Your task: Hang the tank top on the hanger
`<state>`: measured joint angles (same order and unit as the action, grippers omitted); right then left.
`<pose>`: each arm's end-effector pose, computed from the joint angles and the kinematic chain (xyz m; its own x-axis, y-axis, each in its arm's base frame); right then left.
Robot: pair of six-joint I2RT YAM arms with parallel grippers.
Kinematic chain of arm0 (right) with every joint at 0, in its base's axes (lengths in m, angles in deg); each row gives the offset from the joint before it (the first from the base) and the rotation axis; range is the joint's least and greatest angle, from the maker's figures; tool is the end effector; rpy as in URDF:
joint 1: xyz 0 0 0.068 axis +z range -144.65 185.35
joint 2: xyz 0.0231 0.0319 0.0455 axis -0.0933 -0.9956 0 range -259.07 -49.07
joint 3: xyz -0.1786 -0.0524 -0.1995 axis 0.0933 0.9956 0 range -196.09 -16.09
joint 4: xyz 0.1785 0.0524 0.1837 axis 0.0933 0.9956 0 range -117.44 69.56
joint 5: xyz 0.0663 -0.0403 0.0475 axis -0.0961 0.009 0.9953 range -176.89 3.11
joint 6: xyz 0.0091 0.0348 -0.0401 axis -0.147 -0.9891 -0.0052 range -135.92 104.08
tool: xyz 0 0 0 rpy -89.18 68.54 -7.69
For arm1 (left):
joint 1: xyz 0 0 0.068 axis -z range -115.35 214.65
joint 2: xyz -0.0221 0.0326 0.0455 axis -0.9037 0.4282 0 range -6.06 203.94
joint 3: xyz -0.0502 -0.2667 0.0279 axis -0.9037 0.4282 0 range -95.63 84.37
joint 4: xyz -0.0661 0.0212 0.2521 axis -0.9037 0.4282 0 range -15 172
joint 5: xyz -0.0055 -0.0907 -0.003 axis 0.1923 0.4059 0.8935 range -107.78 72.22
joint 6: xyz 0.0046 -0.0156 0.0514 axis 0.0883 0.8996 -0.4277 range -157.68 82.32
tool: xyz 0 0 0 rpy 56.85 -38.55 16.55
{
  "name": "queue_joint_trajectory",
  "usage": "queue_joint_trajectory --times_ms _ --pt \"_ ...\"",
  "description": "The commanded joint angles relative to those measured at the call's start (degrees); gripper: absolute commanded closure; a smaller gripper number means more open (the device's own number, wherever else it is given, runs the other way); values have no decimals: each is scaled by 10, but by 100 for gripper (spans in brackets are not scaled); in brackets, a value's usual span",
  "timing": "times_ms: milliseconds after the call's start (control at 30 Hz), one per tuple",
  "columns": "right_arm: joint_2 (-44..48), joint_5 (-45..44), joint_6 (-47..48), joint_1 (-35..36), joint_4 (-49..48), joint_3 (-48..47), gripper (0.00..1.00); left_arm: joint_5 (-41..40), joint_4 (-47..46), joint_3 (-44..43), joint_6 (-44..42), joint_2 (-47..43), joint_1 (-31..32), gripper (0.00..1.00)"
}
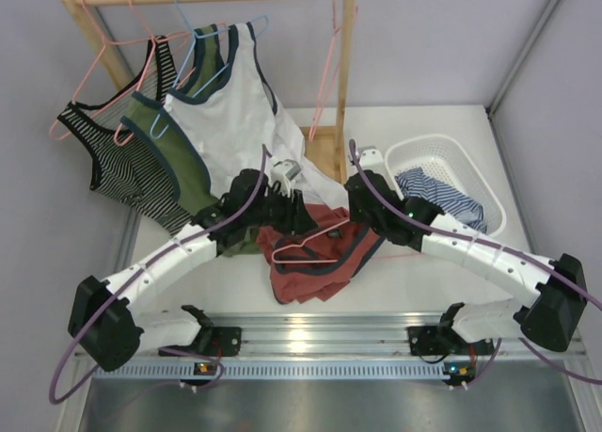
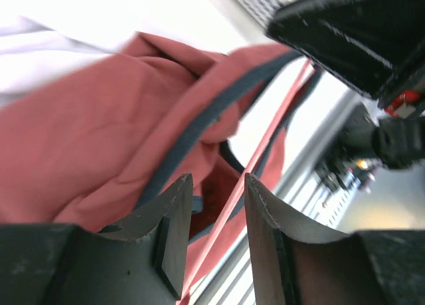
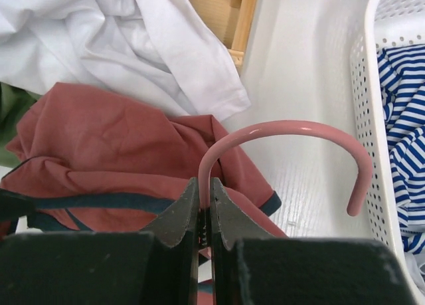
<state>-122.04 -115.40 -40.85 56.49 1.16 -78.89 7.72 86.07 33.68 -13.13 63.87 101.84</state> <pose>0.1867 0.2046 0.3159 -0.5463 -0.0877 -0.8330 -0.2431 0.9683 0.0574 0.2076 -0.1767 0.2839 -0.7155 0.0721 -0.6949 0.5986 0.5763 -0.5564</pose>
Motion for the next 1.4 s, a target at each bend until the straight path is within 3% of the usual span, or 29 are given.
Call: queue_joint_trajectory --times_ms 0,133,333,467,967,1367 --pt "-6 -35 8 7 -2 -23 100 -118 68 -39 -4 -40 -1 58" --pt "-5 -35 11 8 -6 -21 100 -202 183 -61 0 -51 -1 63" --pt "1 -52 15 9 5 -24 100 -180 253 -56 -1 -60 8 65" --pt "4 -60 12 8 7 -21 100 -240 300 -61 1 -43 62 70" --pt "-1 -98 -2 13 35 -33 100 -431 412 -128 28 13 162 62" --pt "-12 -124 -10 27 40 -36 100 -449 402 -133 33 54 166 59"
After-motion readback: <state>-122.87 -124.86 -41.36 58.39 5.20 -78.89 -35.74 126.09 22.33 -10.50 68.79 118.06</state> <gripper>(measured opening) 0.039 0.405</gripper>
